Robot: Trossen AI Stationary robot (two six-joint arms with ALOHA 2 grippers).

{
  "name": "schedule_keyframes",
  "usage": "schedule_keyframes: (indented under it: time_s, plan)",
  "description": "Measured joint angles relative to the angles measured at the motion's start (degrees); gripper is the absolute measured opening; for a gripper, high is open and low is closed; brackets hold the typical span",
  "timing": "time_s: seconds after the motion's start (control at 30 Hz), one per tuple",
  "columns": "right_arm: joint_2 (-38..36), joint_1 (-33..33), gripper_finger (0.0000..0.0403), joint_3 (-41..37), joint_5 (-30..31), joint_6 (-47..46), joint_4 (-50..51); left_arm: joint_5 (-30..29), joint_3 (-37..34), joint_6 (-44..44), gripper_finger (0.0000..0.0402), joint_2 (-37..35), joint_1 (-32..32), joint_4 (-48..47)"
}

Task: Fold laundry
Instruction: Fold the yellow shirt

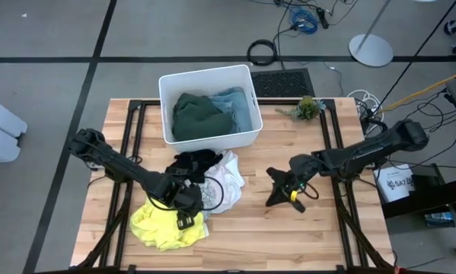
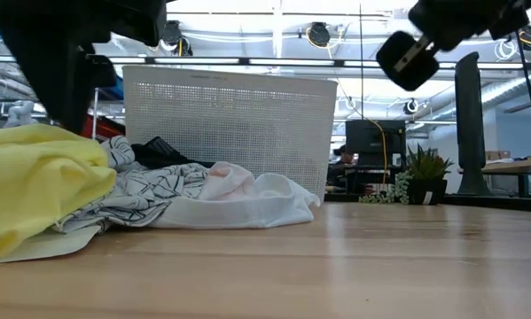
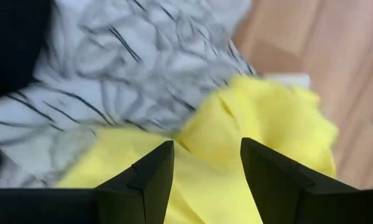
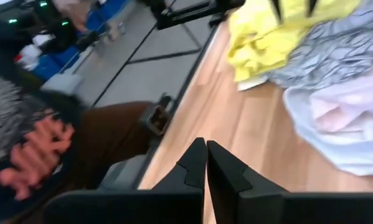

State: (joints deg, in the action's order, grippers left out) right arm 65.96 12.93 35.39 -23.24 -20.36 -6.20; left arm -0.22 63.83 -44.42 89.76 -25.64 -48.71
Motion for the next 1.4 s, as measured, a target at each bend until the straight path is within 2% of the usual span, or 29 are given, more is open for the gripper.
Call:
schedule_keyframes:
  time_s: [0.17, 0.4, 0.7, 1.0, 1.07, 1.13, 1.27, 1.4]
  plan:
    - [3.0, 0.9, 0.0, -2.6, 6.7, -0.3, -9.9, 3.1, 0.0, -1.2, 0.0196, 0.0, -0.2, -0.5]
    - [7.4, 2.6, 0.001, -2.6, 7.3, -1.4, -15.6, 3.5, 0.0, -6.3, 0.0196, 0.0, -0.1, -2.7]
    - [11.6, 2.7, 0.0091, -2.6, 8.3, -1.7, -15.4, 2.1, 0.0, -12.4, 0.0196, 0.5, 0.2, -4.1]
    - [12.5, 2.7, 0.0154, -2.6, 8.3, -1.5, -15.4, 1.6, -0.1, -13.8, 0.0194, 5.2, 1.4, -4.2]
    - [12.5, 2.7, 0.016, -2.6, 8.2, -1.5, -15.5, 1.6, -0.1, -13.7, 0.0179, 5.6, 1.7, -5.2]
    - [12.5, 2.7, 0.0162, -2.6, 8.2, -1.5, -15.4, 1.4, -0.1, -13.6, 0.0146, 5.6, 1.7, -5.3]
    - [12.5, 2.7, 0.0159, -2.6, 8.1, -1.6, -15.4, 1.0, 1.1, -11.1, 0.003, 5.4, 1.6, -5.6]
    - [11.9, 2.7, 0.0147, -2.6, 5.8, -1.5, -16.0, -1.6, 6.2, -6.9, 0.001, 4.7, 1.6, -6.9]
